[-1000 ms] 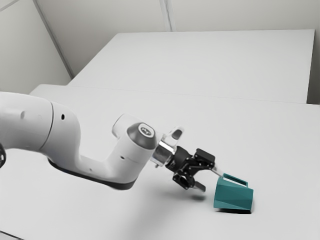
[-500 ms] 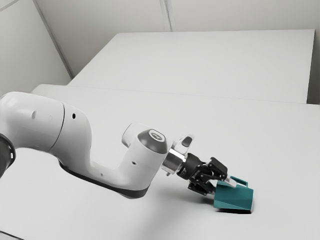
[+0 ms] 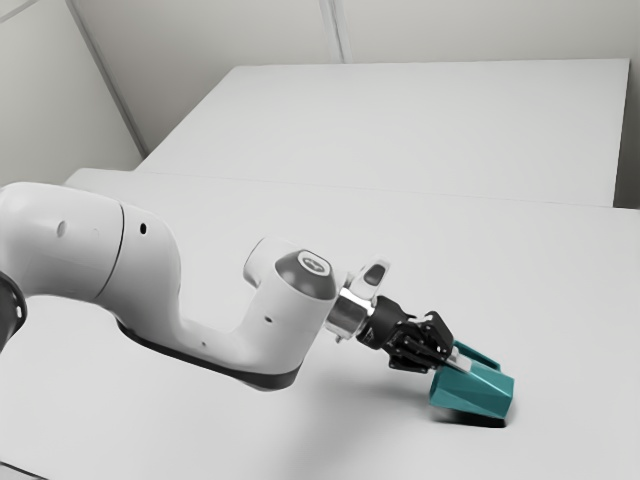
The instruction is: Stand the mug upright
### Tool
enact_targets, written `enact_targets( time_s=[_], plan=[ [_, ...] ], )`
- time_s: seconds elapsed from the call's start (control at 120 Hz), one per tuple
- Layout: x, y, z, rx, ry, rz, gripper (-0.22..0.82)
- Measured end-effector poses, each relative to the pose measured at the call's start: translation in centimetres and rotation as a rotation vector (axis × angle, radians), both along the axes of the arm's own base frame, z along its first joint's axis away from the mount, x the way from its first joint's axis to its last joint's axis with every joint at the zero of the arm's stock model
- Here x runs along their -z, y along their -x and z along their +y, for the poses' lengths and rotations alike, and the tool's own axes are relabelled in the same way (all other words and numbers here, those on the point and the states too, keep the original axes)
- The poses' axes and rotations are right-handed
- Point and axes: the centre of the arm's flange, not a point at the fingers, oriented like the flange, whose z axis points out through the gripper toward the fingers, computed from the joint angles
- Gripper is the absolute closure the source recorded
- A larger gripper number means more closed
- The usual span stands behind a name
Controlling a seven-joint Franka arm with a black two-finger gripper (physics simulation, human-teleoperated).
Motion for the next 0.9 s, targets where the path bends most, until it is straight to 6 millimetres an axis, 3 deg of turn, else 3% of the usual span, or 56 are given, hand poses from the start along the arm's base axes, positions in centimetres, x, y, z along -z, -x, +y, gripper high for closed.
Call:
enact_targets(
  time_s=[0.1,0.233,0.317,0.4,0.6,0.808,0.9],
  plan=[
    [-0.7,0.0,-0.2,0.011,0.002,-0.023,0.74],
    [-4.2,-0.2,-0.2,0.044,-0.018,-0.117,0.76],
    [-7.1,-0.3,0.1,0.121,-0.089,-0.212,0.76],
    [-8.7,-0.8,1.1,0.216,-0.197,-0.286,0.77],
    [-12.1,-2.0,5.3,0.412,-0.518,-0.413,0.78],
    [-15.2,-5.4,12.7,0.437,-0.816,-0.371,0.78],
    [-15.6,-6.0,15.2,0.413,-0.896,-0.309,0.78]
  ],
)
